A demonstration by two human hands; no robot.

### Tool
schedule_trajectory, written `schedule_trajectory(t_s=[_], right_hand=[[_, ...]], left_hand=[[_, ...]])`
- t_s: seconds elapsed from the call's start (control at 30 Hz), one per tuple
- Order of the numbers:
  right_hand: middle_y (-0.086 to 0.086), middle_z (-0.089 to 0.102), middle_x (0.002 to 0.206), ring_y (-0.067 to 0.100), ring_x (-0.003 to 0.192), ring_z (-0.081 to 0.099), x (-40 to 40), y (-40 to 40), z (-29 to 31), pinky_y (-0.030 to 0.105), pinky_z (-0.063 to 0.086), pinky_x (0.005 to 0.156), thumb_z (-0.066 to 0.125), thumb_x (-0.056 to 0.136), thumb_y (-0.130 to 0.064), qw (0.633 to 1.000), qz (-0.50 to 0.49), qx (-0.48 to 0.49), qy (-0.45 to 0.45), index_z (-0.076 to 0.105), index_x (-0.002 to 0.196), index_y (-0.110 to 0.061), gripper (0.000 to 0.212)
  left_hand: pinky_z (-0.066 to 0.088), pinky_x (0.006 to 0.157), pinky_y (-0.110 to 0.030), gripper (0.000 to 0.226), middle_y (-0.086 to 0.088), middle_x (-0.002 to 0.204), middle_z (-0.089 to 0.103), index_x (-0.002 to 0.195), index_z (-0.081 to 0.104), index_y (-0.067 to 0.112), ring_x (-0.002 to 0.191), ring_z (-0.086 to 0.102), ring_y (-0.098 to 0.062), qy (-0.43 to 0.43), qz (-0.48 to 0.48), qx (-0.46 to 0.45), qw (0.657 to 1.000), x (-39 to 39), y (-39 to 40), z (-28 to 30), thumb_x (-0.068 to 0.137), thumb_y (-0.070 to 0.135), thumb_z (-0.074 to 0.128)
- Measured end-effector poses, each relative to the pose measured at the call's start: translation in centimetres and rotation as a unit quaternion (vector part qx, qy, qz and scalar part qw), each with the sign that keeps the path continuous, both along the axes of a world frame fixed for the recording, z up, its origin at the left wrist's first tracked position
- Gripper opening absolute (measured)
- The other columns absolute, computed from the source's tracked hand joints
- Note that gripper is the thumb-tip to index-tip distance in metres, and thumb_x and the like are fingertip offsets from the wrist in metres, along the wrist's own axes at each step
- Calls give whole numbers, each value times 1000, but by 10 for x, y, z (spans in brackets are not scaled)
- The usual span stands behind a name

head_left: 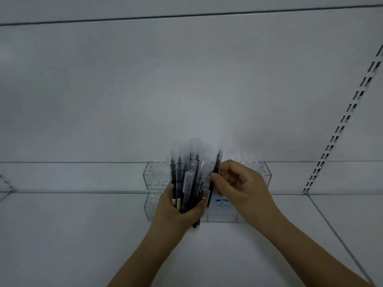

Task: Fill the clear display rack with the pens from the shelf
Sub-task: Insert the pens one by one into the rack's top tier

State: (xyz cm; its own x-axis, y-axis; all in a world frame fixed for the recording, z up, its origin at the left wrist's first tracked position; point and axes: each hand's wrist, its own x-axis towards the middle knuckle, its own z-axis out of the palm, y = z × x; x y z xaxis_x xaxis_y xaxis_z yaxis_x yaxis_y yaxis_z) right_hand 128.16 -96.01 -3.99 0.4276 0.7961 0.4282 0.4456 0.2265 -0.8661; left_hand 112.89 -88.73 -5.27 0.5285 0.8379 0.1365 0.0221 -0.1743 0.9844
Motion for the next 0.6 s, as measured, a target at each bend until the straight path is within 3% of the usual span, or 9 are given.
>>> schedule_trajectory(t_s=[0.1, 0.23, 0.43, 0.6], right_hand=[[5, 68, 67, 13, 60, 65, -8, 13, 14, 18, 52, 61, 67, 91, -13, 998, 10, 28, 47, 65, 84, -9, 8], [7, 72, 77, 18, 69, 72, -26, 38, 25, 25, 58, 66, 69, 89, -12, 997, 7, 44, 61, 64, 93, -6, 8], [1, 75, 84, 11, 74, 74, -46, 84, 40, 35, 62, 76, 66, 93, -12, 1000, 9, 15, 16, 65, 97, -9, 5], [-1, 74, 87, 6, 75, 72, -52, 119, 42, 35, 61, 77, 64, 96, -21, 993, -19, -4, -118, 66, 102, -7, 16]], left_hand=[[51, 53, -16, 20, 7, 70, 74, 92, 70, 12, 60, 67, -6, -18, 57, 8, 998, -26, 13, -5, 78, -1, 75], [52, 49, -19, 19, 6, 69, 74, 90, 69, 12, 56, 65, -6, -45, 127, -13, 991, -61, 33, -11, 79, -2, 73], [50, 45, -20, 16, 0, 66, 72, 95, 68, 7, 53, 62, -10, -60, 175, -18, 983, -89, 69, -18, 82, -2, 71], [48, 47, -17, 26, -1, 81, 72, 107, 65, 3, 56, 63, -3, -66, 181, -30, 981, -91, 96, -26, 82, 0, 72]])
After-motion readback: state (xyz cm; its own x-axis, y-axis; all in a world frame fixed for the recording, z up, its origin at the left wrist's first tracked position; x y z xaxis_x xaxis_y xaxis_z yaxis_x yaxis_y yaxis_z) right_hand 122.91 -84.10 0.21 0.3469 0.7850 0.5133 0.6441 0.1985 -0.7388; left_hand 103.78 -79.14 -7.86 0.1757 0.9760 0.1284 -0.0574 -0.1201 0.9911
